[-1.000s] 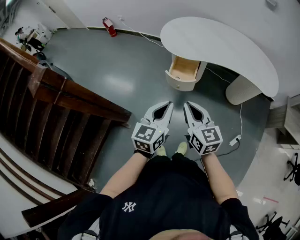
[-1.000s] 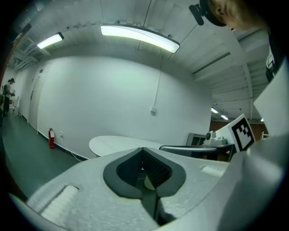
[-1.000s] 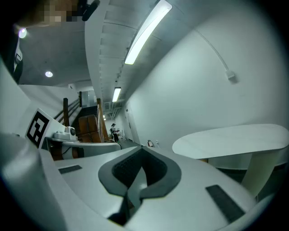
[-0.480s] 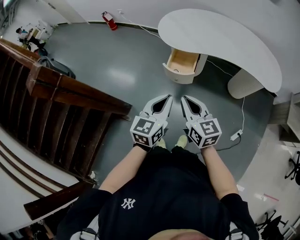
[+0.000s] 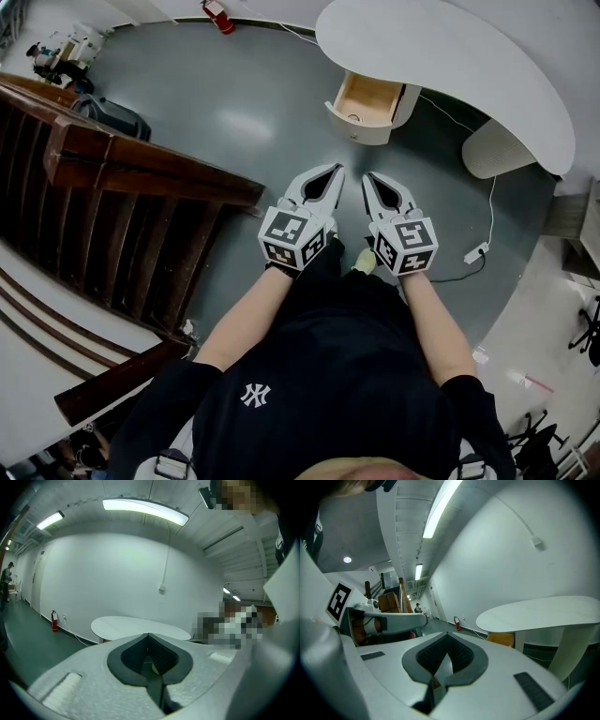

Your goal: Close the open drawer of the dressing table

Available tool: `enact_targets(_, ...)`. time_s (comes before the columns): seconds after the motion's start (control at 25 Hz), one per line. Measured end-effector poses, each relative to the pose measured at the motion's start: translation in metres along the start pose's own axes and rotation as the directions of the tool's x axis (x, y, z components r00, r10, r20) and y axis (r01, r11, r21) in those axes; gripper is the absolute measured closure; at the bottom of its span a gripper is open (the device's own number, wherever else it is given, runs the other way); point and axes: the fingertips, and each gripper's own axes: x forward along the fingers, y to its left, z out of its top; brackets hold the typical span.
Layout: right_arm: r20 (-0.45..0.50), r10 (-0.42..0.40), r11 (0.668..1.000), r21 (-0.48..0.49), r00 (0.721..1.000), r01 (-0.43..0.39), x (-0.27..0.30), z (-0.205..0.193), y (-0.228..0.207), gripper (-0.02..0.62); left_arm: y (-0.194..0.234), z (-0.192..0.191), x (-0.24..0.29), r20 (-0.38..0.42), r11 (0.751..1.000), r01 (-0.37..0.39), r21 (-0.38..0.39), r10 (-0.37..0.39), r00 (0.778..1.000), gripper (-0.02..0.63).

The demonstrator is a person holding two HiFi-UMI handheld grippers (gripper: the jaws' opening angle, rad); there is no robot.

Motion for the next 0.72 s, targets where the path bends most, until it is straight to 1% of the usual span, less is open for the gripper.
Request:
enact_targets(0.16, -0.023, -0.018, 1.0, 0.008, 1.0, 0.018, 0.019, -0.005, -0.013, 0.58, 0.014, -0.002, 0.016, -0.008, 1.0, 0.011, -0.004, -0.011, 1.0, 0.595)
enact_targets(0.4, -0.076, -0.063, 0.998, 0.027, 0.995, 0.065, 0.067, -0.021, -0.039, 0.58, 0.053, -0.01, 0.05, -0.032, 0.999, 0.044, -0.006, -0.044, 0.999, 0.595)
enact_targets(0.72, -0.153, -0.156, 0.984, 0.056, 0.976, 0.167, 0.149, -0.054, -0.083, 0.58, 0.124, -0.032, 0.113, -0.087, 0.991, 0.131, 0.0, -0.131, 0.988, 0.595)
